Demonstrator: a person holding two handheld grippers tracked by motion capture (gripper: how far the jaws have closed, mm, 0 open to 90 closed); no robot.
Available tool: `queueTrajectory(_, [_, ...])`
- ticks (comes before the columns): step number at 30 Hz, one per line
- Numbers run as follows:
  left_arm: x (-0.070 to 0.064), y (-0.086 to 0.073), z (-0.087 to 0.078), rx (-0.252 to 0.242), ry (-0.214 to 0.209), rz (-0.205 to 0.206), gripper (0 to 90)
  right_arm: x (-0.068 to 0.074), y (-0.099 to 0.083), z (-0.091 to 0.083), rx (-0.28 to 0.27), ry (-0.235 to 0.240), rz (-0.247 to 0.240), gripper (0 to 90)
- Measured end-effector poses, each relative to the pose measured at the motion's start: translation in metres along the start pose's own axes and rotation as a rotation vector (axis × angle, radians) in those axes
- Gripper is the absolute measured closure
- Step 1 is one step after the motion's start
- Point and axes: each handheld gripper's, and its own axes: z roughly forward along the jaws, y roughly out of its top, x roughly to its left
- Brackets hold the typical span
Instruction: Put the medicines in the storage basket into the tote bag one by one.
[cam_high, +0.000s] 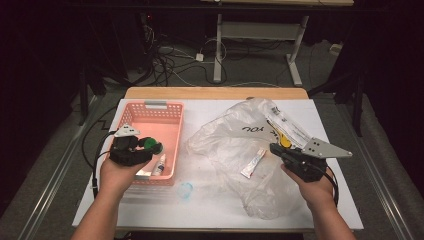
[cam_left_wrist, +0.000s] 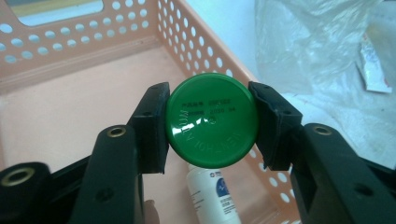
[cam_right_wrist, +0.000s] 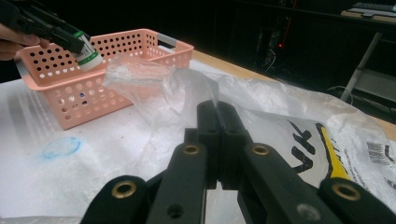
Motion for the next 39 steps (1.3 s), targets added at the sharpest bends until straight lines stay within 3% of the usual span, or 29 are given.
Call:
queueTrajectory(9, [-0.011, -0.018, -0.003, -0.078, -0.011, -0.001, 50.5, 0.002, 0.0, 0.001, 0.002, 0.0, -0.004, 90.0])
queueTrajectory(24, [-0.023, -0.024, -0.015, -0.165, -0.051, -0.005, 50.6, 0.002, -0.001, 0.001, 0.005, 0.002, -0.009, 90.0])
queueTrajectory(39, [-0.051, -0.018, -0.015, -0.18, -0.128, 0.048, 50.6, 0.004, 0.0, 0.001, 0.006, 0.003, -0.009, 90.0])
